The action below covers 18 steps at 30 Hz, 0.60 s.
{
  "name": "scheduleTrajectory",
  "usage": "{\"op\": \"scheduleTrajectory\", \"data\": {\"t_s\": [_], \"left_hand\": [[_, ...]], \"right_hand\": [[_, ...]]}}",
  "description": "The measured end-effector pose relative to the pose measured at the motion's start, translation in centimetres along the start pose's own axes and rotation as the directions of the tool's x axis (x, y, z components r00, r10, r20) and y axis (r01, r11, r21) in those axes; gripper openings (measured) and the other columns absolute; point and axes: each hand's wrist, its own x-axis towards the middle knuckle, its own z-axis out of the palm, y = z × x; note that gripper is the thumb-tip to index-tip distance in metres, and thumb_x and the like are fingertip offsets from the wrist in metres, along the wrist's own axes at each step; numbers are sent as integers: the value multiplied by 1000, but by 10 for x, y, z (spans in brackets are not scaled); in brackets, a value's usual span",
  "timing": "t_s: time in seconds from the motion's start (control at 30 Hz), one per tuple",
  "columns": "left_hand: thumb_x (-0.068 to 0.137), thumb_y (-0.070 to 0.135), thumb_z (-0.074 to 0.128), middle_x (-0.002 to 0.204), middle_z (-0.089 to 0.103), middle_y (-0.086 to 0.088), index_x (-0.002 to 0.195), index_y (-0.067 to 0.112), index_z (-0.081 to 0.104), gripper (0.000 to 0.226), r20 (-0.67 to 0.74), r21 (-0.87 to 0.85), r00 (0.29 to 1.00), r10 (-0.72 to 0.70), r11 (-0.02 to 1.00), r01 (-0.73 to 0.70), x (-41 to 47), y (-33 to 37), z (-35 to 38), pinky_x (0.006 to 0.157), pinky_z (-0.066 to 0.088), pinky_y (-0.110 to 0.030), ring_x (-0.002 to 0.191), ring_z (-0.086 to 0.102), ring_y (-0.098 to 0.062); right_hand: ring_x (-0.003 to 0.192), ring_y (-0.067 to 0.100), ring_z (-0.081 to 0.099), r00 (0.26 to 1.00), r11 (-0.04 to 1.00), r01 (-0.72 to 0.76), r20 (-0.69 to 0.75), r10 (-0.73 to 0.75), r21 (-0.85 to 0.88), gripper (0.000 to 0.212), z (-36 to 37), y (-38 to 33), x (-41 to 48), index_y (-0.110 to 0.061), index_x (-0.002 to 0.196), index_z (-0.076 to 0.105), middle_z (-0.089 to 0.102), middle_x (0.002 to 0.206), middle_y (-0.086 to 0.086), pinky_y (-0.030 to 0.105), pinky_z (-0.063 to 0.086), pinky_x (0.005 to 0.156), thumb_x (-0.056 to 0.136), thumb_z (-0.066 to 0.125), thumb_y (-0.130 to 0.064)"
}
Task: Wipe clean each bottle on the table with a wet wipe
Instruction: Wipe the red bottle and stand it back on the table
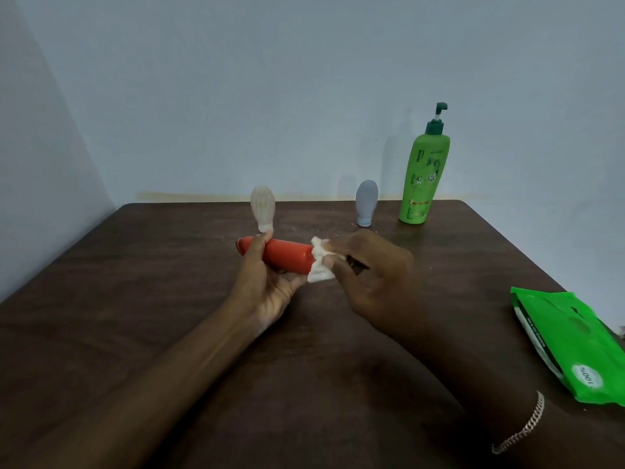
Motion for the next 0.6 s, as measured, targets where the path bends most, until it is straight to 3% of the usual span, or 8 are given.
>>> {"op": "scheduleTrajectory", "data": {"t_s": [0.1,0.2,0.3,0.43,0.5,0.6], "left_hand": [[96,30,63,101,66,-24,149,1,35,66,-13,17,1000,-13,1000,13,0,-4,2,57,61,-45,68,75,-28],[95,30,66,119,58,-27,148,10,34,65,-21,36,1000,17,999,-16,2,1,2,64,61,-52,86,75,-38],[97,32,65,128,54,-28,147,16,33,62,-9,17,1000,6,1000,-6,2,3,3,79,59,-64,104,70,-47],[97,31,65,133,54,-31,145,17,33,59,-18,-2,1000,-12,1000,12,2,0,2,81,57,-67,106,70,-46],[97,31,65,130,57,-31,145,12,34,60,-25,0,1000,-17,1000,17,3,0,0,72,60,-61,102,72,-43],[95,31,67,131,60,-30,146,7,36,65,-9,15,999,-42,999,42,1,-3,-1,65,61,-52,108,70,-42]], "right_hand": [[80,11,61,988,994,103,119,-98,-29,17,6,2,-2,-8,105,74,65,98,2,26,51,69,88,71,-8],[73,13,58,978,992,120,178,-111,-39,9,3,9,-3,-7,94,74,62,92,1,31,49,62,86,69,-10],[66,11,55,995,998,43,95,-38,-53,6,-2,11,-3,-7,84,71,61,82,0,31,47,58,80,69,-8],[78,3,58,997,997,-48,-50,51,66,21,-4,9,3,-6,105,73,65,90,-1,19,46,68,85,70,-2],[88,7,60,999,997,-35,6,34,72,28,0,7,2,-9,116,71,64,99,2,19,48,74,88,70,-5],[96,4,53,986,1000,-22,168,21,4,45,11,8,-2,-15,130,63,54,111,-3,7,41,81,87,73,-14]]}}
